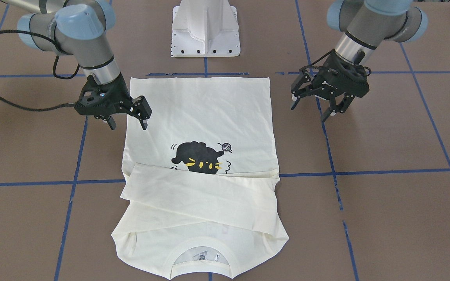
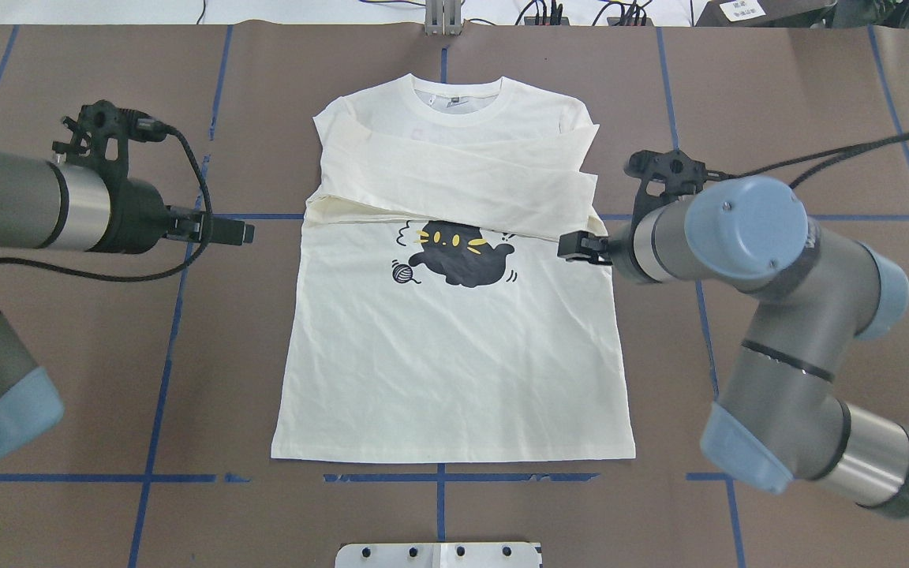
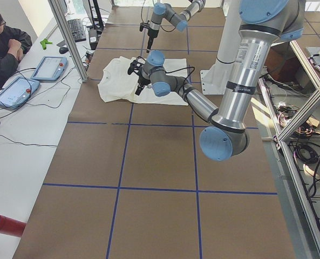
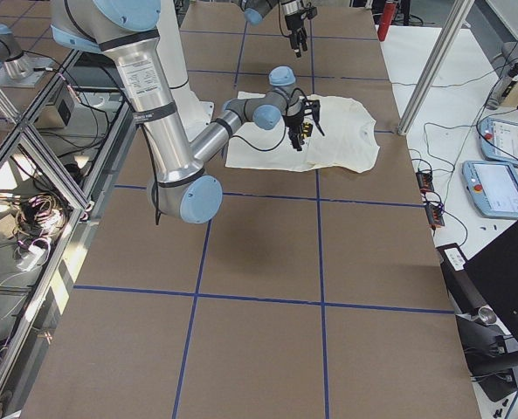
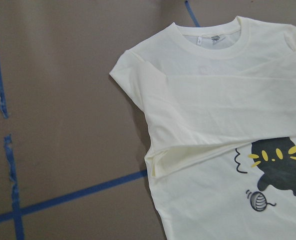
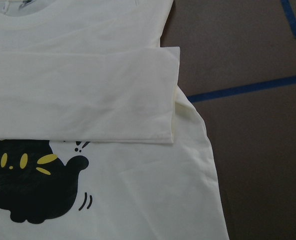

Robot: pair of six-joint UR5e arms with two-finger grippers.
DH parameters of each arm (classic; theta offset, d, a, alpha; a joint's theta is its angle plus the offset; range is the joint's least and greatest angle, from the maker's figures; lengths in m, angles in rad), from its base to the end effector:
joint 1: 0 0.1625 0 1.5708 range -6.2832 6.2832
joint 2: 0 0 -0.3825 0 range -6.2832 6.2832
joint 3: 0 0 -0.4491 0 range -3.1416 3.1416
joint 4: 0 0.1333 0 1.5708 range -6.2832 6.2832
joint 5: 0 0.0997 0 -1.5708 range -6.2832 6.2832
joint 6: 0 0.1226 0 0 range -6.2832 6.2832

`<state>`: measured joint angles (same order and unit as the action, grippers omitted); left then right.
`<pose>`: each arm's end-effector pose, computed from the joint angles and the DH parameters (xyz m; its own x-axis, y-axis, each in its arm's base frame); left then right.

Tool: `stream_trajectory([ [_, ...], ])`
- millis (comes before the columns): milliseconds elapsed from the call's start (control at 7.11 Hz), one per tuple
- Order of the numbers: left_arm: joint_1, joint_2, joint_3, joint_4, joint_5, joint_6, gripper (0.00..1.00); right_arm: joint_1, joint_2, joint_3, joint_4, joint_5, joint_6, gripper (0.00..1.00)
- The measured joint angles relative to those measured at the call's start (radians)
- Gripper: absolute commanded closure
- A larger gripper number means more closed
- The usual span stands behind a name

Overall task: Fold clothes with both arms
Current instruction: 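Lower both grippers toward the shirt hem nearest the robot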

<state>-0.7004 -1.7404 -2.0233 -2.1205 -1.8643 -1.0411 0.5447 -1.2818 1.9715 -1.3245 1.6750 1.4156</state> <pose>0.3776 -0.4463 0.2315 0.4651 0.2405 -0.8520 0.2064 0.9064 0.3686 -0.4616 -0.4206 0.2354 0.5697 0.1654 0.8050 -0.3600 0.9308 0.0635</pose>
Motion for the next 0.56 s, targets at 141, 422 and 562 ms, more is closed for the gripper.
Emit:
stream_trajectory([
  [141,0.105,0.059,-0.061,-0.003,0.097,-0.128,0.13,-0.099,-0.078,0.077,0.038,-0.092,0.121,0.00],
  [422,0.342,0.102,-0.091,-0.012,0.298,-0.405,0.38,-0.295,-0.204,0.139,0.168,-0.310,0.307,0.02],
  [562,0.442,0.104,-0.074,-0.023,0.392,-0.540,0.44,-0.344,-0.231,0.157,0.195,-0.366,0.358,0.02],
])
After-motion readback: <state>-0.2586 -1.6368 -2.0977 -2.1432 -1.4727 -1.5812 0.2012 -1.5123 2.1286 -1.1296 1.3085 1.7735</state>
